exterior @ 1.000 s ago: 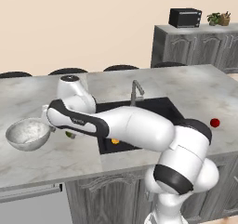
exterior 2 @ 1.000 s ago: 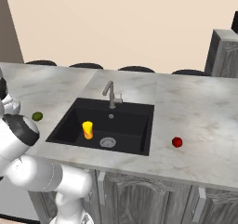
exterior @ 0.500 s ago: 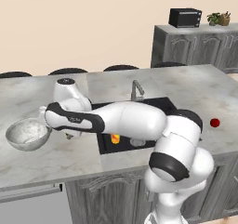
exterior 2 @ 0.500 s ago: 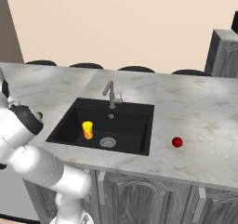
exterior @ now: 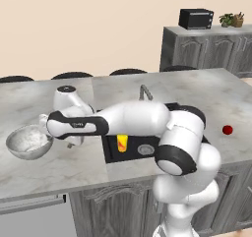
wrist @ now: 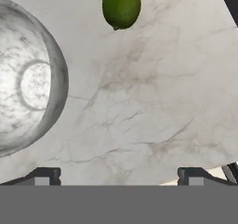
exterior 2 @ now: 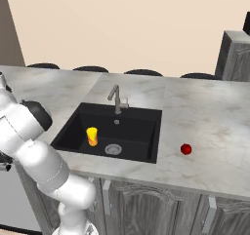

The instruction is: Remove the lime and apple from the sink. Then move the bowl and cup from the counter to the sink for washing.

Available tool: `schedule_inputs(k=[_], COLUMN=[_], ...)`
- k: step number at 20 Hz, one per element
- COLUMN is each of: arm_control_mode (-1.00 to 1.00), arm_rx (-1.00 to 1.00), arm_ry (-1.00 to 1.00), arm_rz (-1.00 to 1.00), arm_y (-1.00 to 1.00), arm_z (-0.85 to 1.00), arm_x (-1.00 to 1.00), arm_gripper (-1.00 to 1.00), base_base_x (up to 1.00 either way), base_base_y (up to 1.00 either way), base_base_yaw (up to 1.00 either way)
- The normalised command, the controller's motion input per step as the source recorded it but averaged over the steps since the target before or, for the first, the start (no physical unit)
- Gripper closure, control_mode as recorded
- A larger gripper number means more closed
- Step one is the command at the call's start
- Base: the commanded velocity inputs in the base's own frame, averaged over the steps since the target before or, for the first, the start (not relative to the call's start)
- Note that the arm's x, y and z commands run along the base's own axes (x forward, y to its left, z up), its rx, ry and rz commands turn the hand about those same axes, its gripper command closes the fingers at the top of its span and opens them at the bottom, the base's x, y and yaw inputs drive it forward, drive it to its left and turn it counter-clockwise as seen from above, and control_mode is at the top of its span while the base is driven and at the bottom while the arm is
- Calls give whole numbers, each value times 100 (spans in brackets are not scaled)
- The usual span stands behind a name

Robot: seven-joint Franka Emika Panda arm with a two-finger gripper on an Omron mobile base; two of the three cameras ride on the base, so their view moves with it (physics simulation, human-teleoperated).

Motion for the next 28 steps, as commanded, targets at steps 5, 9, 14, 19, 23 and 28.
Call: schedule_inputs(k=[5,9,14,19,23,28], arm_control_mode=[-100,-100,-100,-100,-100,-100], arm_rx=[-1,-1,-2,-5,-5,-4], arm_ry=[0,0,0,0,0,2], arm_rz=[0,0,0,0,0,0], arm_y=[16,18,16,19,14,10], arm_z=[-10,-8,-8,-9,-6,-6], arm_x=[17,18,16,17,18,15], arm_gripper=[-100,-100,-100,-100,-100,-100], base_base_x=[0,0,0,0,0,0], base_base_y=[0,0,0,0,0,0], base_base_yaw=[0,0,0,0,0,0])
